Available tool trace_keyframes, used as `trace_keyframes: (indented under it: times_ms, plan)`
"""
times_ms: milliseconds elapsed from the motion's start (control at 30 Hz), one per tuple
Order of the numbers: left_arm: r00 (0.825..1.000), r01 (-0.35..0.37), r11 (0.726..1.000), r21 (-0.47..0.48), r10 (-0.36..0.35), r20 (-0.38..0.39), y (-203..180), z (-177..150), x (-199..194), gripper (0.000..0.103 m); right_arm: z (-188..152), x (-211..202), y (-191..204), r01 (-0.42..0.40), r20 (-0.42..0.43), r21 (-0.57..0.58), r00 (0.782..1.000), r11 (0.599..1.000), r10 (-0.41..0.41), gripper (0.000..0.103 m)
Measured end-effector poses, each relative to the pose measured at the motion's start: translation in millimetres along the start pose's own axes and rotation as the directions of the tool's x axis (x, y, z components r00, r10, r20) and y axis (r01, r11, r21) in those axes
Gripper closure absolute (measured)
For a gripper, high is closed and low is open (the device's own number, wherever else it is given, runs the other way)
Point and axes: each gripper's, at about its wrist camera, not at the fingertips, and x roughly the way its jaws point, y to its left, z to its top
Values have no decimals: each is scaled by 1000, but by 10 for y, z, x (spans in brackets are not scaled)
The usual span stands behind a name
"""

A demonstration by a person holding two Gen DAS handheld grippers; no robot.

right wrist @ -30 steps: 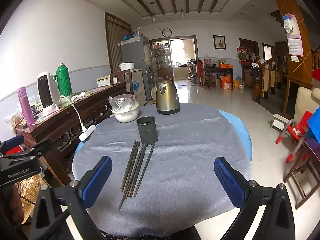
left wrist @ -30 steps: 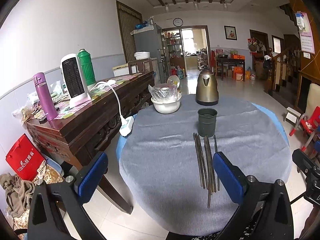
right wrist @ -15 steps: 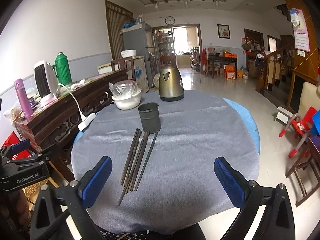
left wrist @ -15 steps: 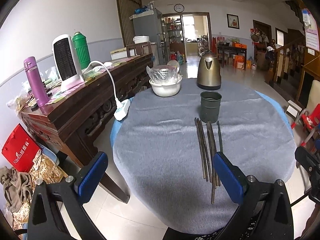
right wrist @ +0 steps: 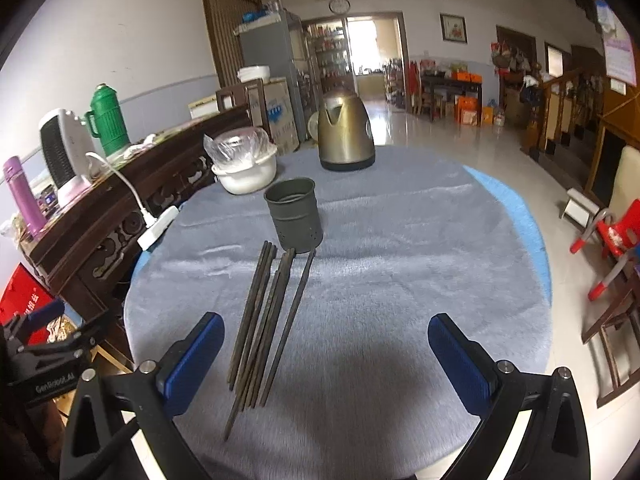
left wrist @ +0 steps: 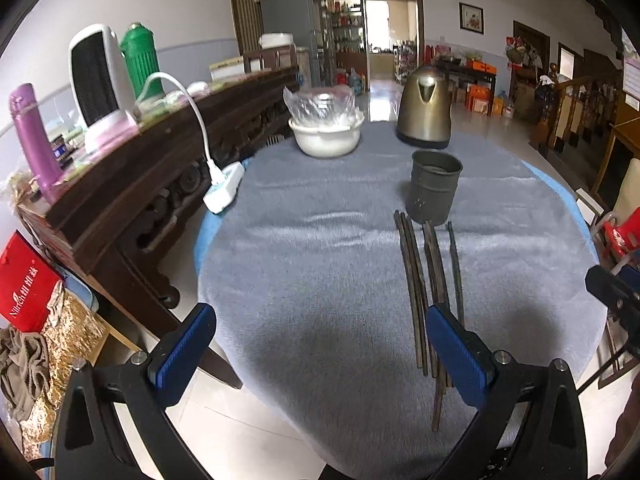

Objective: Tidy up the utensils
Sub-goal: 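Move both tools toward the dark utensils lying beside the grey cup, then lower the right gripper over one dark utensil and close on it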

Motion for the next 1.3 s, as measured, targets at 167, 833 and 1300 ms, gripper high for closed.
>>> trace_keyframes:
  times_ms: [167, 833, 1300]
  plan:
    - [999, 33, 999, -15, -33, -43, -28, 129, 275, 0, 139, 356, -70, -4, -62, 21, 998, 1000, 5, 0]
    - [987, 21, 1000, 21, -18, -159, -277, 374, 1157, 0, 383, 1431, -160, -58, -196, 75, 978, 995, 72, 4]
    - [989, 19, 999, 25, -15, -144, -244, 569, 1476, 5, 400, 2222, -30, -82, -348, 119, 930, 990, 118, 63]
